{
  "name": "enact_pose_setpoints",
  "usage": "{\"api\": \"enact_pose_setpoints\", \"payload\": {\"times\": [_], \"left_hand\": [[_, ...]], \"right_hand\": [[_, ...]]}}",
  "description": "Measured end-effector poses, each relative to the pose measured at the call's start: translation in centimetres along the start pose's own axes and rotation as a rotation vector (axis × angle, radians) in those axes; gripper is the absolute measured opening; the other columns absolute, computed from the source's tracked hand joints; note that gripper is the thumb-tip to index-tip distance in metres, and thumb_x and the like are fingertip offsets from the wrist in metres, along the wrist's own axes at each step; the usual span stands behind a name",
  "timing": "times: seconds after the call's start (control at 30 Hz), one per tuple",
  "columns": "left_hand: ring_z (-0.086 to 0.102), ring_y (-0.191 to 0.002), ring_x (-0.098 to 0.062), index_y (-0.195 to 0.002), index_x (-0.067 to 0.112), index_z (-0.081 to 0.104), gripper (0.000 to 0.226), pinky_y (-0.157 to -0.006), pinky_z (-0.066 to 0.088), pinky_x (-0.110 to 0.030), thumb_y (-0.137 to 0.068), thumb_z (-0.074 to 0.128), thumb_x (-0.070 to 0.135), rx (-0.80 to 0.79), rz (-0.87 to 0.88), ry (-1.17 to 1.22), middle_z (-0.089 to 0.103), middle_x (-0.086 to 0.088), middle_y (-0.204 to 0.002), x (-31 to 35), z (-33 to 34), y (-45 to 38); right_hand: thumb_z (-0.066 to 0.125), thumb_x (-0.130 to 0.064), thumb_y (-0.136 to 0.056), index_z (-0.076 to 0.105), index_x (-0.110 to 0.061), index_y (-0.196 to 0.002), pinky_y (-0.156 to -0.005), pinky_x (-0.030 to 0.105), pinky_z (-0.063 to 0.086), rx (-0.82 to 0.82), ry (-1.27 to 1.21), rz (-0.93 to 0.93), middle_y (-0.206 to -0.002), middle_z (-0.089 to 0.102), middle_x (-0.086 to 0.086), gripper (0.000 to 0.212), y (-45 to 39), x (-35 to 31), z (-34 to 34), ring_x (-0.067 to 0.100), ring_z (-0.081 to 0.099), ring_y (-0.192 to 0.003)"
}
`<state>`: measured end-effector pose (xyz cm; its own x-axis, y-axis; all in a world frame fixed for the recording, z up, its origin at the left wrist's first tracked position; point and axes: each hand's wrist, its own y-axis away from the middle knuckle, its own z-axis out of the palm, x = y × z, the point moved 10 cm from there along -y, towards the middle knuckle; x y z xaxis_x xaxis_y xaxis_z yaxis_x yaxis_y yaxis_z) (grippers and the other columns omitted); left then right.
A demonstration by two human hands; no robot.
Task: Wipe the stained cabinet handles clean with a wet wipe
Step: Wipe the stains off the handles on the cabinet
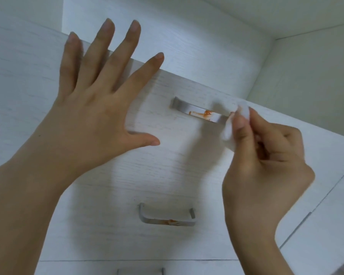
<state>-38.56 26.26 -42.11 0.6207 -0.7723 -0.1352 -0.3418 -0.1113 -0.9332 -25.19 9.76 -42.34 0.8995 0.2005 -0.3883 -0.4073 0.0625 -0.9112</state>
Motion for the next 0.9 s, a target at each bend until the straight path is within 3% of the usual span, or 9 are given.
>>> {"api": "enact_pose_setpoints", "payload": {"times": [0.2, 0.33, 0.43, 0.77, 0.9], "left_hand": [[0.005, -0.145, -0.034, -0.152, 0.021, 0.022, 0.111, -0.116, -0.011, -0.039, -0.059, 0.052, 0.073, -0.026, 0.0, 0.0, 0.012, -0.013, -0.159, 0.0, 0.0, 0.1], [0.004, -0.145, -0.035, -0.152, 0.02, 0.022, 0.11, -0.116, -0.013, -0.037, -0.06, 0.05, 0.072, -0.046, 0.0, 0.008, 0.011, -0.015, -0.159, 0.0, 0.0, 0.2], [0.003, -0.144, -0.037, -0.152, 0.02, 0.021, 0.109, -0.115, -0.013, -0.038, -0.061, 0.048, 0.071, -0.048, -0.006, 0.008, 0.01, -0.016, -0.158, 0.0, 0.0, 0.3], [0.002, -0.145, -0.038, -0.153, 0.019, 0.019, 0.108, -0.115, -0.013, -0.041, -0.062, 0.045, 0.071, -0.078, -0.008, 0.01, 0.008, -0.017, -0.159, 0.2, 0.2, 0.7], [0.001, -0.145, -0.038, -0.153, 0.02, 0.018, 0.109, -0.115, -0.015, -0.04, -0.061, 0.046, 0.071, -0.077, -0.022, 0.019, 0.008, -0.016, -0.159, 0.2, 0.1, 0.7]], "right_hand": [[0.068, -0.01, -0.084, 0.071, -0.01, -0.101, -0.067, 0.001, 0.037, -0.129, 0.079, -0.151, -0.078, 0.051, -0.002, 0.017, 0.8, -1.9, 2.8, 0.0, 0.049, -0.067], [0.067, -0.014, -0.085, 0.07, -0.013, -0.102, -0.066, 0.0, 0.037, -0.086, 0.049, -0.077, -0.078, 0.048, -0.01, 0.017, 0.6, -1.0, 2.3, -0.007, 0.048, -0.066], [0.067, -0.011, -0.085, 0.071, -0.01, -0.101, -0.065, 0.0, 0.036, -0.139, 0.104, -0.145, -0.078, 0.05, -0.004, 0.016, 0.8, -2.0, 3.0, -0.001, 0.046, -0.065], [0.067, -0.015, -0.086, 0.07, -0.015, -0.103, -0.065, 0.0, 0.035, -0.1, 0.071, -0.071, -0.078, 0.047, -0.01, 0.018, 0.4, -1.4, 2.1, -0.009, 0.047, -0.069], [0.067, -0.01, -0.085, 0.071, -0.009, -0.101, -0.065, 0.0, 0.036, -0.138, 0.091, -0.119, -0.079, 0.048, -0.006, 0.017, 0.8, -2.4, 3.2, 0.0, 0.049, -0.066]]}}
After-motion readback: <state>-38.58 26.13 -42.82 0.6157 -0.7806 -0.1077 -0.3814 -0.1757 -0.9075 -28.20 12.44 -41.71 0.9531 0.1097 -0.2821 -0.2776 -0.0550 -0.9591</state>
